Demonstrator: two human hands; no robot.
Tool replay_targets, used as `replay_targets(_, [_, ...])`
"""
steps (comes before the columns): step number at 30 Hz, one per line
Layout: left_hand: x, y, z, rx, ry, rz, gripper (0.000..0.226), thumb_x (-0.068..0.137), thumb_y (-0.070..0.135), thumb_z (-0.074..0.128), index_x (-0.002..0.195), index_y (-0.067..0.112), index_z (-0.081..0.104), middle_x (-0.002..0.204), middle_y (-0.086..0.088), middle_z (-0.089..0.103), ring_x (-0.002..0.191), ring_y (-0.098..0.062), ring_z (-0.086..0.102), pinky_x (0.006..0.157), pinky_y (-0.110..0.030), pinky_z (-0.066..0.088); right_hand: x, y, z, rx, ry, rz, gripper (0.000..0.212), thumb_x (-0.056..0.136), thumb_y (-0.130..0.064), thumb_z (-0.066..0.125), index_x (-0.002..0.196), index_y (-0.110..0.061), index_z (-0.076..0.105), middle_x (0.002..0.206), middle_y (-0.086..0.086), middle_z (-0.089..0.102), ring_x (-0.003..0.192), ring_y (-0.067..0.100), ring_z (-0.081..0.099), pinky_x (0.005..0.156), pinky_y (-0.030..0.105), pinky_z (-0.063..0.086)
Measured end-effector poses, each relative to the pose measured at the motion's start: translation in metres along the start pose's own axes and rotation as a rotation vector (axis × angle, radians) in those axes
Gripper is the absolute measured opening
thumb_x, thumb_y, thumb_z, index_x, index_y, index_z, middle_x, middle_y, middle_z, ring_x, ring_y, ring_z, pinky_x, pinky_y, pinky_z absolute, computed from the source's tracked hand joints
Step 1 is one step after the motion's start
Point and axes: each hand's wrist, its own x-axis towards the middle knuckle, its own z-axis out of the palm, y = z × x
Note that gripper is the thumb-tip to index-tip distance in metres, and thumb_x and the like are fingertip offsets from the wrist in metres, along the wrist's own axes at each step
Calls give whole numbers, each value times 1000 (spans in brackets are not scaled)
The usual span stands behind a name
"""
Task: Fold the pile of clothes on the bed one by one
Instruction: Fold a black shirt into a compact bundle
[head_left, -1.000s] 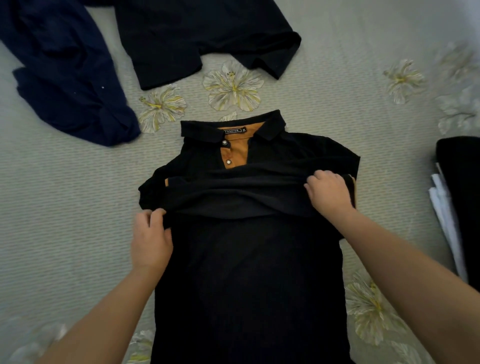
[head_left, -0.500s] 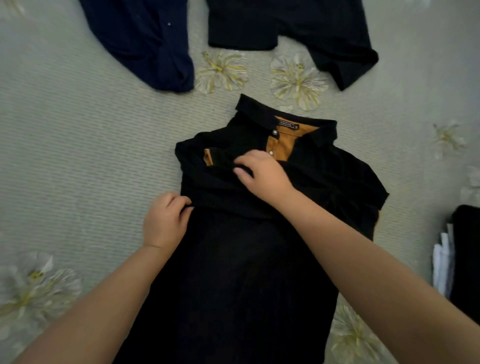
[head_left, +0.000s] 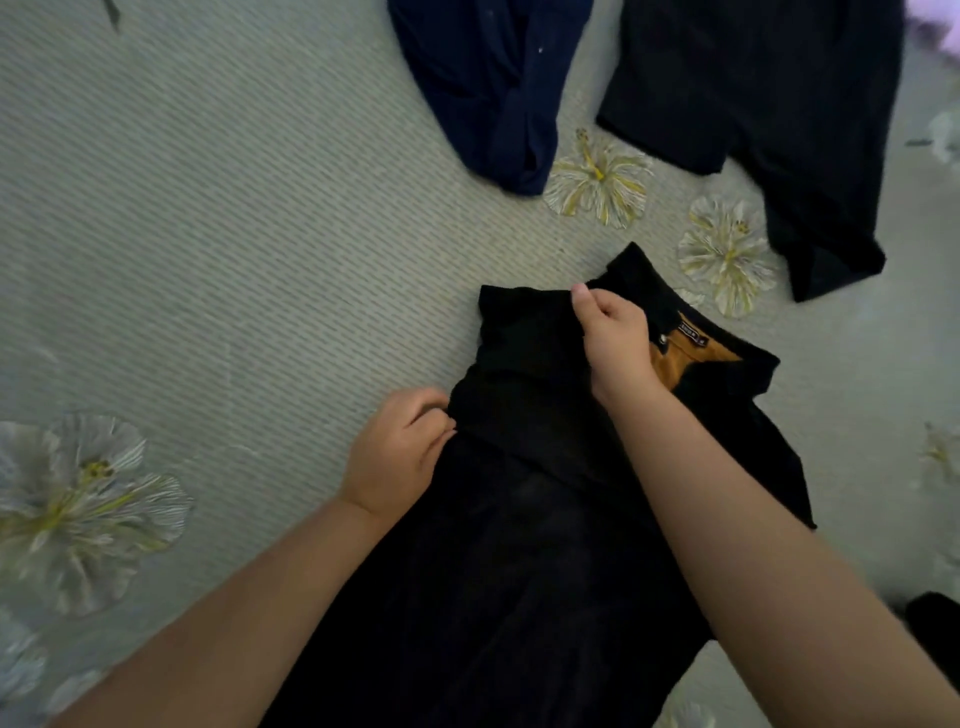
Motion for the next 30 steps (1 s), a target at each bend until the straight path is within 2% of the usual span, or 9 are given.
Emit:
replay_targets(7, [-16, 2, -4, 23, -73, 72, 50, 93, 24, 36, 63, -3, 64, 71, -13, 67, 63, -20, 65, 57, -27, 54, 9, 4, 9, -552, 148, -153, 47, 97, -14, 39, 52, -16, 27, 54, -3, 33, 50, 6, 30, 46, 7, 29])
replay_targets(10, [-19, -1, -5, 18, -56, 58, 50, 93, 23, 35, 62, -4, 63, 66, -13, 64, 56, -19, 62, 52, -28, 50, 10, 0, 15, -690, 32, -125, 34, 94, -14, 43, 60, -9, 41, 67, -1, 44, 64, 15, 42, 54, 15, 29])
replay_targets(12, [-19, -3, -5, 27, -62, 63, 50, 93, 24, 35, 62, -2, 65, 67, -12, 65, 57, -19, 62, 55, -28, 49, 11, -8, 19, -751, -26, -174, 16, 89, -14, 46, 84, -4, 57, 91, 6, 53, 86, 21, 50, 75, 26, 37])
replay_targets(15, [-15, -1, -4, 26, -90, 78, 33, 80, 16, 44, 64, -1, 67, 67, -11, 66, 57, -19, 63, 51, -25, 52, 15, -26, 34, -862, -47, -355, 33, 89, -33, 48, 90, -3, 62, 95, 10, 59, 92, 27, 53, 73, 32, 35])
replay_targets(18, [-13, -3, -4, 39, -105, 129, 30, 78, 15, 46, 64, -1, 67, 66, -11, 66, 55, -19, 62, 50, -23, 52, 29, -41, 52, -1060, -335, -240, 48, 88, -49, 49, 89, -3, 63, 86, 8, 57, 81, 21, 50, 68, 28, 35])
replay_targets(20, [-15, -3, -4, 56, -101, 160, 30, 78, 14, 46, 64, -1, 68, 67, -11, 66, 55, -19, 62, 52, -23, 52, 40, -47, 58, -993, -445, -174, 35, 89, -35, 55, 83, -2, 64, 78, 8, 56, 71, 12, 50, 62, 23, 36])
replay_targets(24, [-17, -9, -6, 97, -88, 114, 27, 77, 12, 46, 66, 0, 68, 67, -11, 65, 55, -20, 61, 52, -24, 52, 52, -49, 62, -305, -138, -51, 45, 88, -20, 59, 49, -15, 37, 50, 1, 33, 36, 5, 32, 41, 20, 29])
replay_targets(27, [-14, -16, -8, 168, -106, 79, 26, 75, 10, 44, 67, 0, 67, 66, -10, 63, 55, -22, 59, 50, -24, 51, 52, -38, 66, -437, -65, -113, 47, 91, -23, 54, 49, -14, 34, 51, 0, 35, 49, 11, 32, 56, 25, 26])
replay_targets(30, [-12, -17, -9, 255, -145, 59, 24, 71, 8, 42, 66, 2, 65, 64, -9, 60, 53, -22, 57, 47, -23, 48, 54, -34, 70, -650, -90, -206, 31, 93, -29, 50, 76, -5, 60, 72, 3, 53, 68, 15, 47, 63, 26, 34])
